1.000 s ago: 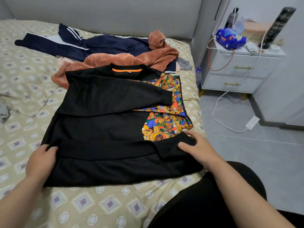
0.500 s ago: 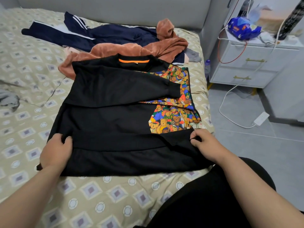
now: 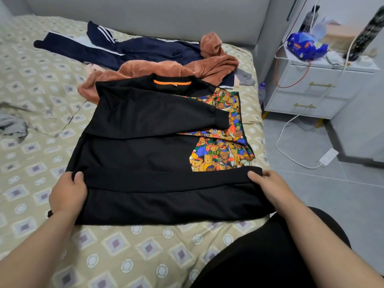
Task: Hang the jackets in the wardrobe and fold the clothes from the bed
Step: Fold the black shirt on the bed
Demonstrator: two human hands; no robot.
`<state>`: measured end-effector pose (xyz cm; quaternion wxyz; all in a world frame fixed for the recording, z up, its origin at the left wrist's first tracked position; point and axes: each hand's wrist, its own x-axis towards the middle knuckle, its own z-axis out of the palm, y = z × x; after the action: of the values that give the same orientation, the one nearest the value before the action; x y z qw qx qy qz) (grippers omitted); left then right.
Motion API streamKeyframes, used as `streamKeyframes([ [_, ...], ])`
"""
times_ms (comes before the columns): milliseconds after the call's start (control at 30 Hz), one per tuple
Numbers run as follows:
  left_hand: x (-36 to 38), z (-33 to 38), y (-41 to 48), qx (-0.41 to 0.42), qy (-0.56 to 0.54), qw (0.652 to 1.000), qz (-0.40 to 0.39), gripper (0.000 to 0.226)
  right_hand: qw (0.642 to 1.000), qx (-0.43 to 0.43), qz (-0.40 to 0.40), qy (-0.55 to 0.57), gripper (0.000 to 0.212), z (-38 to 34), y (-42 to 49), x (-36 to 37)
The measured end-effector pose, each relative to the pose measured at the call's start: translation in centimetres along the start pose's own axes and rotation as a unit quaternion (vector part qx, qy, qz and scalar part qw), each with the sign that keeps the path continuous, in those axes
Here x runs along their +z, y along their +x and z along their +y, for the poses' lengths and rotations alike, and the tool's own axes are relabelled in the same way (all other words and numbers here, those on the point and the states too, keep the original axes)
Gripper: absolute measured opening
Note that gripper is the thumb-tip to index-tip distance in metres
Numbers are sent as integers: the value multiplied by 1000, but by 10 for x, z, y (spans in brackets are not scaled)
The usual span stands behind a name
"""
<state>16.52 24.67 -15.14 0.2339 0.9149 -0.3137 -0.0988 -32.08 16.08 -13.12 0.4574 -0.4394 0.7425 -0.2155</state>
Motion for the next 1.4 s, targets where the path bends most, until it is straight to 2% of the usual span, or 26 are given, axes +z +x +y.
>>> streamKeyframes([
  [100,-1,0,1,6,-7,1000,-4,36,998,8,19,56,13,-1,1,0],
  [167,-1,1,0,16,-6,1000,-8,36,995,-24,46,88,10,-5,2,1],
  [300,-5,1,-3,35,-31,999,-23,35,991,-72,100,48,18,-15,-2,6],
  [367,-11,-2,-2,43,-68,996,-24,36,995,-41,92,20,30,-16,-5,4],
  [467,-23,-17,-2,56,-90,994,-33,41,998,35,54,16,28,-12,-9,-4],
  [533,-27,-32,-4,64,-73,994,-52,38,999,14,32,-16,19,-8,-9,-7],
  [600,-28,-42,-8,72,-59,994,-63,26,998,-37,34,-29,22,-9,-8,-4],
  [700,-25,-31,-5,61,-91,993,-37,21,988,-114,88,-49,22,-19,-1,6],
  [833,-16,-5,12,24,-138,990,-17,29,980,-124,152,-24,17,-28,14,20],
  [1000,-8,4,30,13,-161,987,18,28,973,-129,186,-33,24,-29,25,21],
  [1200,-7,37,76,53,-195,975,94,27,960,-167,223,-21,23,-51,53,20],
  [1300,-5,65,103,74,-211,971,89,26,960,-155,230,-46,32,-67,78,16],
  [1400,1,97,132,87,-206,971,85,31,964,-158,214,-29,32,-98,102,12],
])
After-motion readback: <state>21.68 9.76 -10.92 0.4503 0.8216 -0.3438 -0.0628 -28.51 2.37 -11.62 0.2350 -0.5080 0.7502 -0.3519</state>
